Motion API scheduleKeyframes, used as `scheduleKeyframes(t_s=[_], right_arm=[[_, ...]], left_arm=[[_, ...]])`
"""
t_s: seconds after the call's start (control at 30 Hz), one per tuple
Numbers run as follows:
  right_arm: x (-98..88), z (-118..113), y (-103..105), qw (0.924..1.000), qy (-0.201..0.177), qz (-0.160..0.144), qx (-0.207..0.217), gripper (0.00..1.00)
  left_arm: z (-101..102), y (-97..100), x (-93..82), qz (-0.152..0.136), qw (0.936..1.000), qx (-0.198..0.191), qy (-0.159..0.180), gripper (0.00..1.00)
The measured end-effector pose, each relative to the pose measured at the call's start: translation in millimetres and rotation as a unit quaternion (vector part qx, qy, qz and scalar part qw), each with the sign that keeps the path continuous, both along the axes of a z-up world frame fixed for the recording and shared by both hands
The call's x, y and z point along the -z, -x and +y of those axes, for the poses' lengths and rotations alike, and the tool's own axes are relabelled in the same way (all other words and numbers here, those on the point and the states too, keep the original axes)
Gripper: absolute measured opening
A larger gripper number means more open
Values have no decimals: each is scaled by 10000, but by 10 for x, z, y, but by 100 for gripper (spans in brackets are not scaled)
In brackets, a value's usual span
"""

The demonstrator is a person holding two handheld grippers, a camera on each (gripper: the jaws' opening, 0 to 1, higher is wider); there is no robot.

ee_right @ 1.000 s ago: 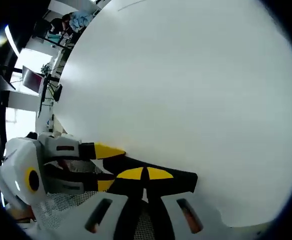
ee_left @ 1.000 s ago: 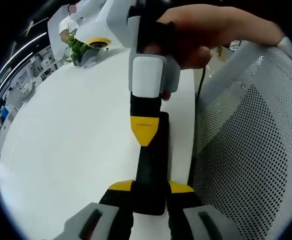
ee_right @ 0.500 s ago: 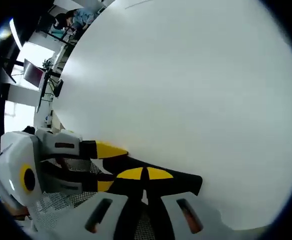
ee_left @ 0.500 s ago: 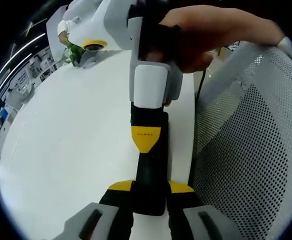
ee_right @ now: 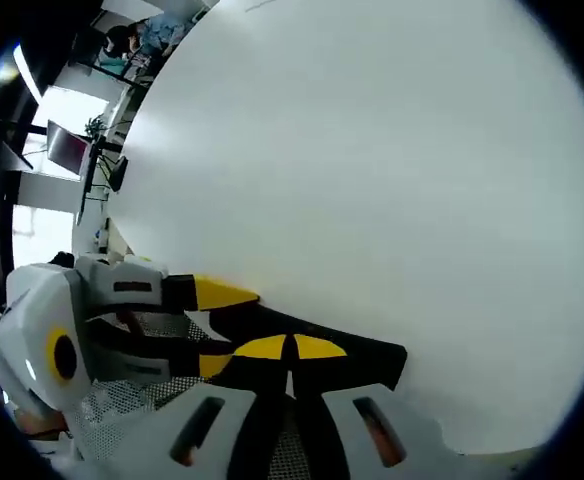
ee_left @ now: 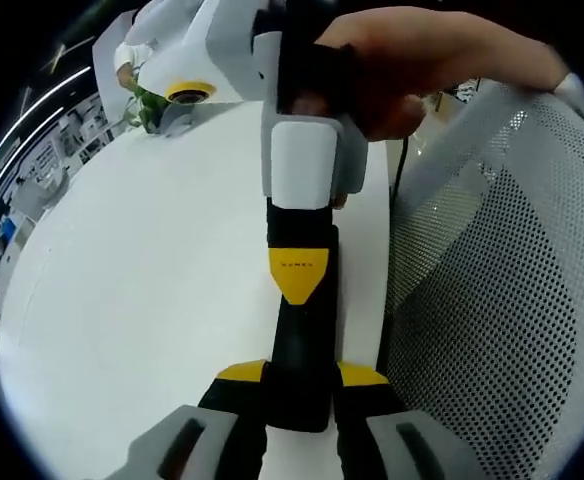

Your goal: Press the specified remote control buttons in sequence, fully releasing each button before pressing the next.

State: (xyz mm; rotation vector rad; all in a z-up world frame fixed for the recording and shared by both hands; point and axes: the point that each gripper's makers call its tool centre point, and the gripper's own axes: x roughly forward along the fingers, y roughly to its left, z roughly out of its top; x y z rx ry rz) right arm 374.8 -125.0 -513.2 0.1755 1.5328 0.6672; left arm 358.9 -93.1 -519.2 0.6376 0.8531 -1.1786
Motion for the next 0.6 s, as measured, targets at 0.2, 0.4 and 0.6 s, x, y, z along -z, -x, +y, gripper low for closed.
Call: scheduleKeyframes(t_s=[0.2,0.4,0.6], right_arm=[[-7,-22,14,9999,79,35,-87,0],[-14,-27,49,9998,61,139,-128,0],[-22,-23,88,9996,116,102,-253,0]], left_arm=[[1,2,-1,1,10000,-7,4,25],[2,2,-5,-3,10000,-8,11,25],[0,5,-5,0,10000,-13,19,25]])
